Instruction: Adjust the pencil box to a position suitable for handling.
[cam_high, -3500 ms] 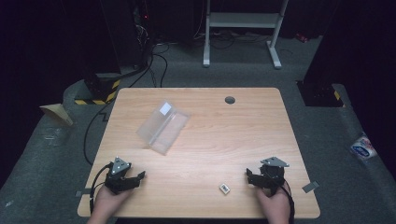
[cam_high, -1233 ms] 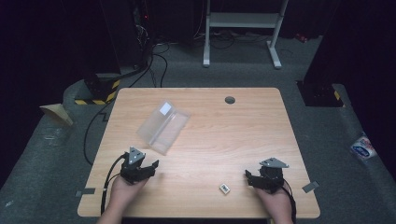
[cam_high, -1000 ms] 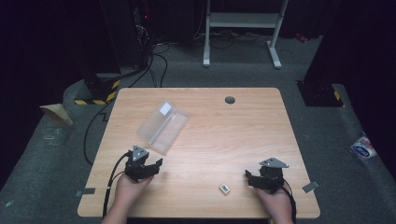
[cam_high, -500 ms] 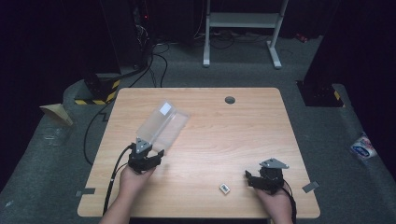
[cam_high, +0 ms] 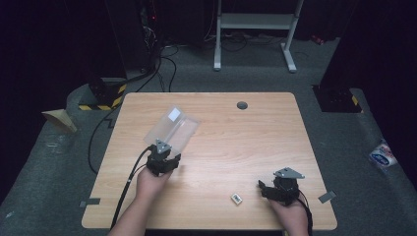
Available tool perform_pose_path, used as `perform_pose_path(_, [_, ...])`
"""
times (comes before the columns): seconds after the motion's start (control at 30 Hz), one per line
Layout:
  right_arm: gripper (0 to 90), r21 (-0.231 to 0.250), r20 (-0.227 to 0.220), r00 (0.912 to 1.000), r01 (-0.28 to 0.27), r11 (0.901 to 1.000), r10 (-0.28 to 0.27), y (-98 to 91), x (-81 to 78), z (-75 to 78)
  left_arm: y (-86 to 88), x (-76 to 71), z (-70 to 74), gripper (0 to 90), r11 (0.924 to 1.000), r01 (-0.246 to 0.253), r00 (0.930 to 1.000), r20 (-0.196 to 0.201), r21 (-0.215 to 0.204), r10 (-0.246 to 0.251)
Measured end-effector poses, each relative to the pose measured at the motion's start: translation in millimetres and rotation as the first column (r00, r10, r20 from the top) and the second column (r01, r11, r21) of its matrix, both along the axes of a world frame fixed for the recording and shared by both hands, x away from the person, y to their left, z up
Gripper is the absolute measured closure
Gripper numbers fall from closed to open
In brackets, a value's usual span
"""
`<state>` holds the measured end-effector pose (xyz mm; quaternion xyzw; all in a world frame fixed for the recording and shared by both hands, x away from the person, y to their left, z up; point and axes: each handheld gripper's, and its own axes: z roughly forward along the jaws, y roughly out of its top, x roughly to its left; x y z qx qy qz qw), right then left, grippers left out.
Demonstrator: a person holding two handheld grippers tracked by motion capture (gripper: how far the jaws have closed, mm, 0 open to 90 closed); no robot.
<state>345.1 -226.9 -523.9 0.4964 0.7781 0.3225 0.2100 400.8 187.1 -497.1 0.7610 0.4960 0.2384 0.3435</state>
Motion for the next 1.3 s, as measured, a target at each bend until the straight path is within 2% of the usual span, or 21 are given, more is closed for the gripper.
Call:
perform_pose_path(0.07, [18.6,-0.001,0.002,1.0000,-0.006,1.0000,0.006,-0.1,0.3,-0.1,-2.6,0.5,-2.0,54.5,0.9999,-0.017,0.9998,0.004,-0.002,0.017])
perform_pose_path(0.13, [18.7,-0.005,0.003,0.9998,-0.020,0.9998,0.020,-0.1,0.4,-0.1,-8.4,2.5,-7.6,57.1,0.9993,-0.026,0.9996,0.011,0.025,0.026])
perform_pose_path(0.17, [18.7,-0.005,0.003,0.9998,-0.020,0.9998,0.020,-0.1,0.4,-0.1,-8.4,2.5,-7.6,57.2,0.9993,-0.026,0.9996,0.011,0.025,0.026])
perform_pose_path(0.2, [18.7,-0.002,0.000,0.9998,-0.020,0.9998,0.020,0.3,0.1,-0.1,-9.4,4.7,-10.5,56.0,0.9987,-0.035,0.9994,0.007,0.038,0.035])
perform_pose_path(0.27, [18.8,-0.004,0.003,0.9998,-0.022,0.9997,0.022,0.1,0.2,-0.2,-9.5,6.9,-12.4,51.2,0.9980,-0.050,0.9987,0.007,0.037,0.050])
perform_pose_path(0.33, [18.9,-0.004,0.002,0.9997,-0.023,0.9997,0.023,0.1,0.2,-0.2,-8.4,8.8,-13.7,51.2,0.9976,-0.057,0.9984,0.001,0.039,0.057])
perform_pose_path(0.43, [18.9,-0.004,0.003,0.9997,-0.023,0.9997,0.023,0.1,0.2,-0.2,-7.2,10.7,-15.4,59.4,0.9974,-0.062,0.9980,-0.011,0.038,0.063])
perform_pose_path(0.47, [18.9,-0.004,0.002,0.9997,-0.023,0.9997,0.023,0.2,0.2,-0.2,-6.6,11.4,-16.2,59.4,0.9976,-0.061,0.9979,-0.020,0.031,0.062])
perform_pose_path(0.5, [19.0,-0.003,0.001,0.9998,-0.021,0.9998,0.021,0.4,0.1,0.0,-7.7,11.3,-16.8,65.9,0.9981,-0.055,0.9982,-0.021,0.027,0.055])
perform_pose_path(0.63, [19.0,-0.003,0.001,0.9998,-0.021,0.9998,0.021,0.4,0.0,0.0,-8.6,11.0,-17.5,73.0,0.9983,-0.049,0.9984,-0.027,0.030,0.050])
perform_pose_path(0.67, [19.0,-0.003,0.001,0.9998,-0.022,0.9998,0.022,0.4,0.0,0.0,-8.9,11.1,-18.0,77.5,0.9984,-0.049,0.9982,-0.033,0.029,0.050])
perform_pose_path(0.7, [19.0,-0.003,0.001,0.9998,-0.022,0.9998,0.022,0.4,0.0,0.0,-8.2,11.6,-18.9,80.5,0.9992,-0.033,0.9982,-0.048,0.021,0.034])
perform_pose_path(0.77, [19.0,-0.003,0.001,0.9998,-0.022,0.9998,0.022,0.4,0.0,0.0,-9.5,11.1,-20.1,84.2,0.9997,-0.015,0.9985,-0.053,0.018,0.015])
perform_pose_path(1.07, [19.0,-0.001,0.002,0.9997,-0.025,0.9997,0.025,0.5,0.0,-0.1,-19.5,5.1,-21.2,85.3,0.9994,0.030,0.9988,-0.038,0.019,-0.029])
perform_pose_path(1.17, [19.0,-0.001,0.002,0.9997,-0.025,0.9997,0.025,0.5,0.0,-0.1,-25.1,2.5,-21.7,85.1,0.9986,0.053,0.9978,-0.039,-0.002,-0.053])
perform_pose_path(1.2, [19.1,-0.001,0.002,0.9997,-0.025,0.9997,0.025,0.6,0.1,-0.1,-29.9,-1.1,-21.7,85.1,0.9962,0.087,0.9954,-0.041,-0.009,-0.087])
perform_pose_path(1.3, [19.1,-0.001,0.002,0.9997,-0.025,0.9997,0.025,0.5,0.0,-0.1,-37.9,-8.9,-21.6,85.1,0.9915,0.130,0.9907,-0.040,-0.007,-0.130])
